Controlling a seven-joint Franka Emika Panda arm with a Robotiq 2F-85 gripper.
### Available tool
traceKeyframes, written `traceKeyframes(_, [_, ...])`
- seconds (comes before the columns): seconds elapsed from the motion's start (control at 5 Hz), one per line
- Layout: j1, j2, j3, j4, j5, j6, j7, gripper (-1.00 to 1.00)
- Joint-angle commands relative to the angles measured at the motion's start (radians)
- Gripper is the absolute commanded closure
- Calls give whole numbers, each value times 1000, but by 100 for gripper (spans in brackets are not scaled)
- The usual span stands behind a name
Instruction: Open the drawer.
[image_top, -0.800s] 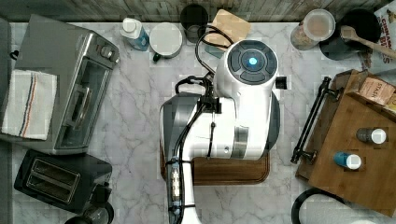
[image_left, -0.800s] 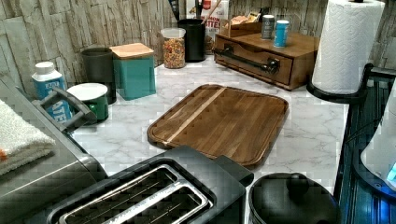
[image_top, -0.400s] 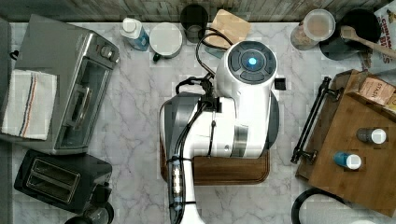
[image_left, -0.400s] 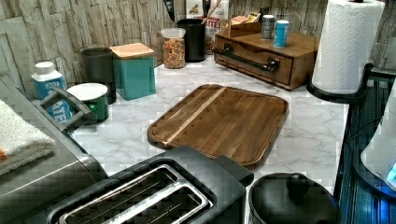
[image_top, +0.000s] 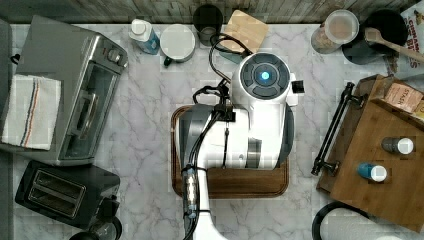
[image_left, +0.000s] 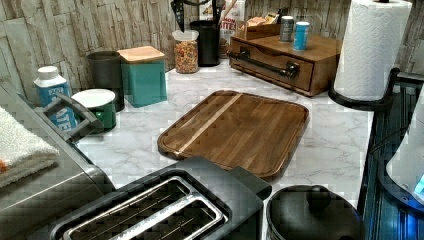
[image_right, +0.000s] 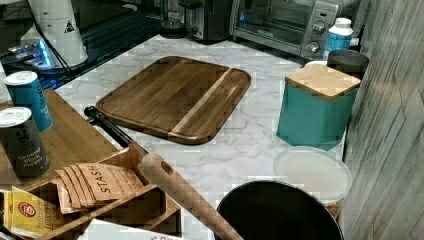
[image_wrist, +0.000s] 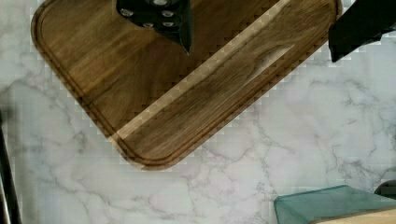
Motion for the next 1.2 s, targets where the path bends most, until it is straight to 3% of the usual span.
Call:
traceKeyframes(0.2, [-108,58,-123,78,-71,-14,-321,-100])
traceKeyframes(0.4, [-121,113,-172,111,-94,19,-385,-100])
traceKeyframes(0.6, [-122,114,-211,40,-120,159,-402,-100])
traceKeyframes(1.2, [-190,136,-195,-30,-184,325,-475,-100])
